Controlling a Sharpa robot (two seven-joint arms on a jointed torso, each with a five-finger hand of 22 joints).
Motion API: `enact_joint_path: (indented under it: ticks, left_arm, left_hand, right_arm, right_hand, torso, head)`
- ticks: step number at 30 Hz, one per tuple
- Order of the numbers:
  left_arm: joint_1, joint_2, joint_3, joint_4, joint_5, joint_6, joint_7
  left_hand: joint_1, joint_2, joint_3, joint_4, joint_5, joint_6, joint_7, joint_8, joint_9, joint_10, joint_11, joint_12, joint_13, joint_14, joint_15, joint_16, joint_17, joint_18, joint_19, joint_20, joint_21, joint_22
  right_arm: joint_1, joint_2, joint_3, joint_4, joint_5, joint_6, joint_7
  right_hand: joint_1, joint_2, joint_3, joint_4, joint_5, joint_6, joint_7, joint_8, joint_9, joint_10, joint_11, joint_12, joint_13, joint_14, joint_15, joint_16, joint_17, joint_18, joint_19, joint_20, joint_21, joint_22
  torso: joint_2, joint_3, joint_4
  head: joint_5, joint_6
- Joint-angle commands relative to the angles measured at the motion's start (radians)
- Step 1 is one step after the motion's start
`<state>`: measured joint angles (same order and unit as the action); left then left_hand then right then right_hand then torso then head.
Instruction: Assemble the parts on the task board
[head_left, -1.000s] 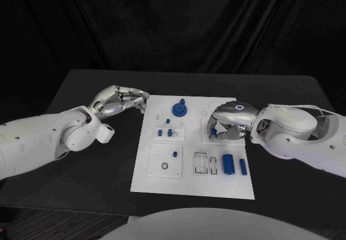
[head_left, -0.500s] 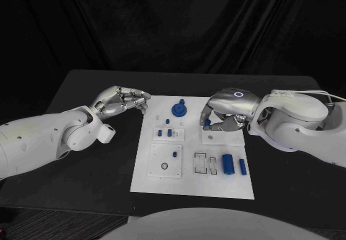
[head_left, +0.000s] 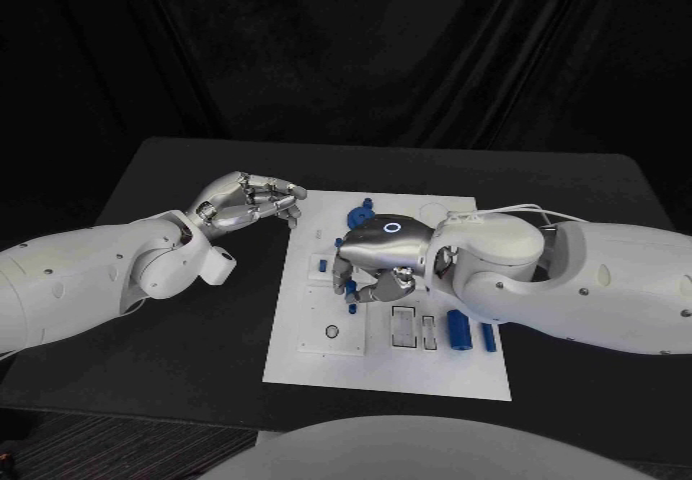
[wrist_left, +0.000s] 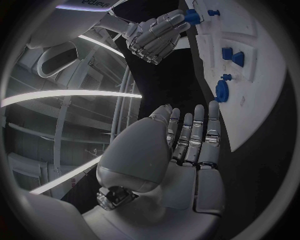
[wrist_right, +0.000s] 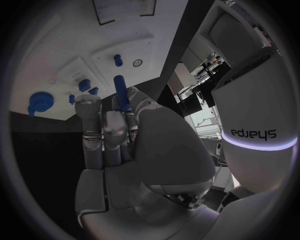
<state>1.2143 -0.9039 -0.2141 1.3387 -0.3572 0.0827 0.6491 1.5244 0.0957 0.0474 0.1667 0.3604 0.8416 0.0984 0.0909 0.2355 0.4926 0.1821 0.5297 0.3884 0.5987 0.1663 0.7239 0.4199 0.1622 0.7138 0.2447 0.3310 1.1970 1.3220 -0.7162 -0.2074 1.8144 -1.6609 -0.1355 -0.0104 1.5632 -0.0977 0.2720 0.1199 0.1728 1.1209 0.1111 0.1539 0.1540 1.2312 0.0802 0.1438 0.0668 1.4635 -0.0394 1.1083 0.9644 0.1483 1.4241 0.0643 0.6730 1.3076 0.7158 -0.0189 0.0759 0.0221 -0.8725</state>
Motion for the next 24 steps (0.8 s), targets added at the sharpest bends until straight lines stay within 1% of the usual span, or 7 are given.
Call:
enact_joint_path:
  ticks: [1,5,10,12,15,19,24]
  left_arm:
    - [-0.002,0.004,0.001,0.001,0.009,0.016,0.008]
    - [-0.002,0.005,0.001,-0.001,0.009,0.016,0.007]
    - [-0.002,0.006,0.001,-0.003,0.009,0.017,0.007]
    - [-0.002,0.007,0.001,-0.004,0.009,0.018,0.007]
    - [-0.002,0.008,0.001,-0.005,0.009,0.019,0.007]
    - [-0.002,0.009,0.001,-0.005,0.009,0.02,0.007]
    - [-0.002,0.01,0.001,-0.005,0.009,0.02,0.007]
  left_hand:
    - [0.005,0.004,0.0,-0.006,0.008,-0.004,0.007,0.006,0.0,-0.006,0.005,0.006,-0.002,-0.005,0.001,-0.004,-0.002,-0.012,-0.008,-0.002,-0.007,0.002]
    - [0.005,0.004,0.0,-0.006,0.008,-0.004,0.007,0.006,0.0,-0.006,0.005,0.006,-0.002,-0.005,0.001,-0.004,-0.002,-0.012,-0.008,-0.002,-0.007,0.002]
    - [0.004,0.004,0.001,-0.006,0.008,-0.004,0.007,0.006,0.0,-0.006,0.005,0.006,-0.003,-0.005,0.001,-0.004,-0.002,-0.013,-0.008,-0.002,-0.007,0.002]
    - [0.004,0.004,0.001,-0.006,0.008,-0.004,0.007,0.006,0.0,-0.006,0.005,0.006,-0.003,-0.005,0.001,-0.004,-0.002,-0.013,-0.008,-0.002,-0.007,0.002]
    - [0.004,0.004,0.001,-0.006,0.008,-0.004,0.007,0.006,0.0,-0.006,0.005,0.006,-0.003,-0.005,0.001,-0.004,-0.002,-0.013,-0.008,-0.002,-0.007,0.002]
    - [0.004,0.004,0.001,-0.006,0.008,-0.004,0.007,0.006,0.0,-0.006,0.005,0.006,-0.003,-0.005,0.001,-0.004,-0.002,-0.013,-0.008,-0.002,-0.007,0.002]
    - [0.004,0.004,0.001,-0.006,0.008,-0.004,0.007,0.006,0.0,-0.006,0.005,0.006,-0.003,-0.005,0.001,-0.004,-0.002,-0.013,-0.008,-0.002,-0.007,0.002]
  right_arm:
    - [-0.023,0.026,0.0,-0.02,-0.064,0.007,0.03]
    - [-0.055,0.062,0.0,-0.042,-0.082,-0.008,0.044]
    - [-0.08,0.087,0.0,-0.053,-0.101,-0.018,0.056]
    - [-0.086,0.092,0.0,-0.054,-0.104,-0.026,0.06]
    - [-0.092,0.096,0.0,-0.056,-0.107,-0.032,0.065]
    - [-0.096,0.098,0.0,-0.06,-0.117,-0.037,0.069]
    - [-0.105,0.1,0.0,-0.065,-0.13,-0.05,0.078]
  right_hand:
    - [0.0,-0.007,0.01,-0.001,0.002,-0.009,-0.001,-0.006,-0.001,0.045,-0.04,-0.002,0.002,0.01,-0.001,0.008,0.003,-0.019,0.005,-0.004,0.007,0.091]
    - [-0.003,-0.011,0.016,-0.004,0.004,-0.019,0.002,-0.015,-0.003,0.047,-0.038,-0.007,0.002,0.012,0.0,0.014,0.011,-0.02,0.007,-0.003,0.015,0.093]
    - [-0.008,-0.014,0.019,-0.004,0.004,-0.023,0.004,-0.019,-0.004,0.046,-0.036,-0.01,0.002,0.013,0.001,0.017,0.015,-0.022,0.009,-0.003,0.024,0.095]
    - [-0.009,-0.015,0.02,-0.004,0.003,-0.024,0.004,-0.021,-0.004,0.045,-0.036,-0.012,0.002,0.013,0.002,0.019,0.016,-0.022,0.009,-0.002,0.026,0.095]
    - [-0.009,-0.015,0.021,-0.005,0.003,-0.024,0.004,-0.022,-0.004,0.044,-0.036,-0.013,0.001,0.014,0.002,0.021,0.019,-0.023,0.009,-0.002,0.03,0.096]
    - [-0.008,-0.017,0.025,-0.007,0.004,-0.027,0.005,-0.025,-0.004,0.043,-0.035,-0.016,0.001,0.015,0.003,0.025,0.024,-0.024,0.01,-0.002,0.037,0.097]
    - [-0.008,-0.019,0.028,-0.009,0.003,-0.03,0.006,-0.028,-0.005,0.042,-0.034,-0.019,0.001,0.015,0.003,0.028,0.028,-0.025,0.011,-0.001,0.044,0.099]
  torso:
    - [0.0,0.002,0.0017]
    - [0.001,0.0021,-0.0005]
    - [0.001,0.0021,0.0037]
    - [0.001,0.0013,0.0033]
    - [0.002,0.0018,0.0028]
    - [0.003,0.0025,-0.0017]
    - [0.002,0.002,-0.0008]
  head:
    - [0.008,0.0]
    - [0.024,0.0]
    - [0.032,0.0]
    - [0.036,0.0]
    - [0.041,0.0]
    - [0.047,0.0]
    - [0.049,0.0]
